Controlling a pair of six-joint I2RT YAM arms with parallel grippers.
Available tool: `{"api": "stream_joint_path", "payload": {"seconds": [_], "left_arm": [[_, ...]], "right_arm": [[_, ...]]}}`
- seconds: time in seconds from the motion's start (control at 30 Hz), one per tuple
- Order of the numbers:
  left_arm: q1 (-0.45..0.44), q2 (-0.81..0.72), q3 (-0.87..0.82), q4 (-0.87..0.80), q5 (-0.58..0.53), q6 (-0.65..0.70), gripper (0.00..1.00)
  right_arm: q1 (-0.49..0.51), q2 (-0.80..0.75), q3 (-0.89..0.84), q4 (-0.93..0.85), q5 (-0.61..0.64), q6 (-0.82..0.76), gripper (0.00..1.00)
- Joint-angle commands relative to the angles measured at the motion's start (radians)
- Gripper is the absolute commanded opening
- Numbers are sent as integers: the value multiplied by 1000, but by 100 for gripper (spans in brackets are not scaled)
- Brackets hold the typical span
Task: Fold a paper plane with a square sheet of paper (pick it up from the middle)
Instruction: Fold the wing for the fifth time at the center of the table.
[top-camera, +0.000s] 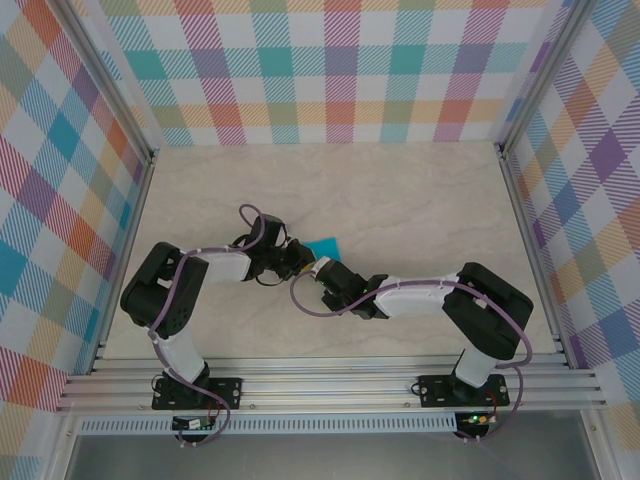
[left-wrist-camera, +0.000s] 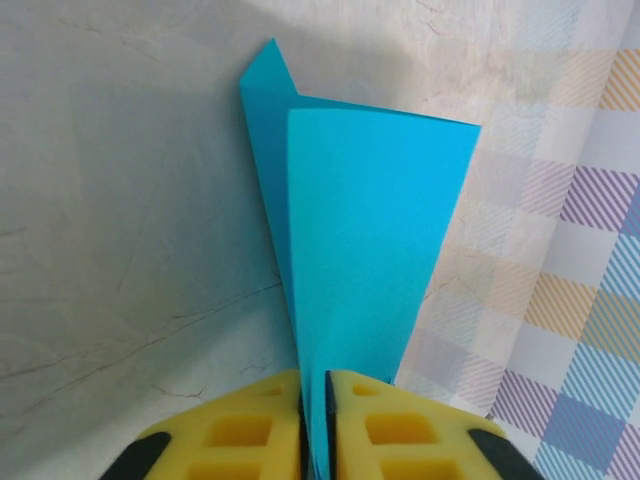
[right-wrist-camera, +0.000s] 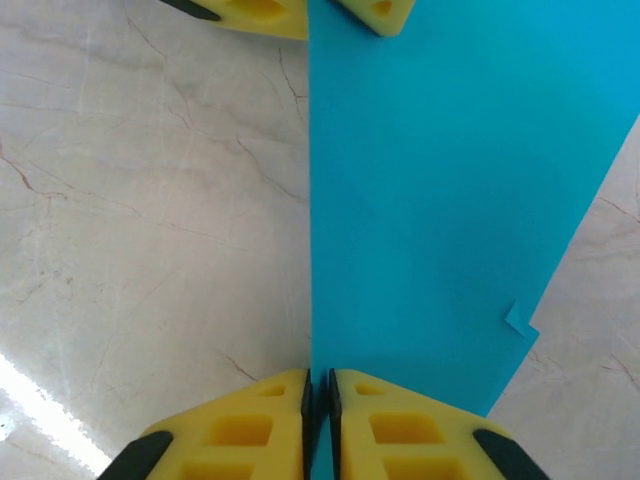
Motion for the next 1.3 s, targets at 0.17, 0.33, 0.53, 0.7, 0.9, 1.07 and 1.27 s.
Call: {"api": "stream_joint_path", "payload": {"seconds": [0.17,0.33,0.53,0.7,0.9,1.07,1.27], "left_arm": [[-11,-131,-5,-150,-131,9,45],[-11,-221,-9,-254,-223,33,61],[-10,-262,-4,-298,-234,59,65],[-11,-258,-9,-276,-208,63,63],[-14,-246,-15,-234,-166,69,64],[-23,-211,16,-212,-133,61,70],[-33,-119,98,-213,-116,0,76]], "right_arm": [[-27,-8,-9,54,-56,-4,5],[-104,-66,-61,112,-223,10,5],[-199,-118,-99,147,-444,31,4],[-270,-132,-107,162,-621,62,5],[-304,-97,-91,165,-729,94,4],[-305,-91,-101,184,-698,96,5],[-306,-80,-94,174,-680,84,6]]}}
